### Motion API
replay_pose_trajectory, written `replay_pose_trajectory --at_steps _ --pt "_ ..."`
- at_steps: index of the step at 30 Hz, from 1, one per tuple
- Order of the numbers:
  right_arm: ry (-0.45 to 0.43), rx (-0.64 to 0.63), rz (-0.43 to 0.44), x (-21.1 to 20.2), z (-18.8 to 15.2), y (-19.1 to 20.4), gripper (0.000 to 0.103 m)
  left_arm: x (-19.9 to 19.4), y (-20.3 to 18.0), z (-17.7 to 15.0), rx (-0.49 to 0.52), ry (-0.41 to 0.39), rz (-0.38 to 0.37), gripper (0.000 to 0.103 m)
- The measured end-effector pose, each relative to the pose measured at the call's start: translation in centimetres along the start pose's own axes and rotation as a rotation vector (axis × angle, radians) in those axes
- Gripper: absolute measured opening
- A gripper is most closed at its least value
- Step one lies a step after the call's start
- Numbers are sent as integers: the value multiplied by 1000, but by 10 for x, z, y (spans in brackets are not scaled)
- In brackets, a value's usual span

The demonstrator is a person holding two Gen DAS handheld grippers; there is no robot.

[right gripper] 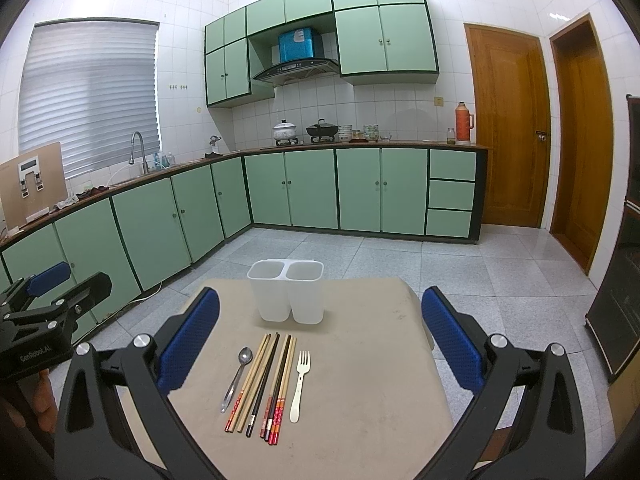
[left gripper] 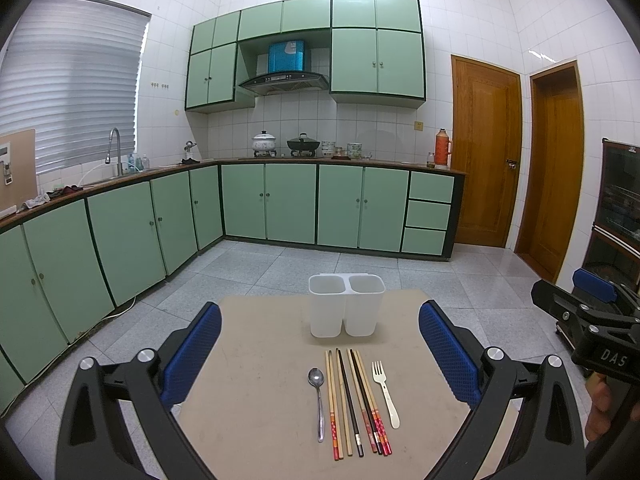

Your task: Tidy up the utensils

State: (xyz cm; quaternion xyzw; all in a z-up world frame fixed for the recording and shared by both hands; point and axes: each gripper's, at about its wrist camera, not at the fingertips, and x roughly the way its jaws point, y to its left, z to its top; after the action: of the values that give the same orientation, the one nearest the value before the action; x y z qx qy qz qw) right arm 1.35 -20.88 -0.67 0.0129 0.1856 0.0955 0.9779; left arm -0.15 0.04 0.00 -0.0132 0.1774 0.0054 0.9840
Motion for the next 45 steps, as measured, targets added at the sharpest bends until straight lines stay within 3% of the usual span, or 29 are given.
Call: replay_pose_trajectory --at_steps 14,21,36,45 --pt "-1 1 -4 0 1 -2 98 2 9 -4 -4 14 7 97" --pt "33 6 -11 18 -8 1 98 22 17 -15 -16 70 31 97" --pt "250 43 -24 117 -84 -9 98 119 40 -97 -29 374 61 97" --pt "352 23 3 177 -100 -4 92 181 48 -121 -27 498 65 93"
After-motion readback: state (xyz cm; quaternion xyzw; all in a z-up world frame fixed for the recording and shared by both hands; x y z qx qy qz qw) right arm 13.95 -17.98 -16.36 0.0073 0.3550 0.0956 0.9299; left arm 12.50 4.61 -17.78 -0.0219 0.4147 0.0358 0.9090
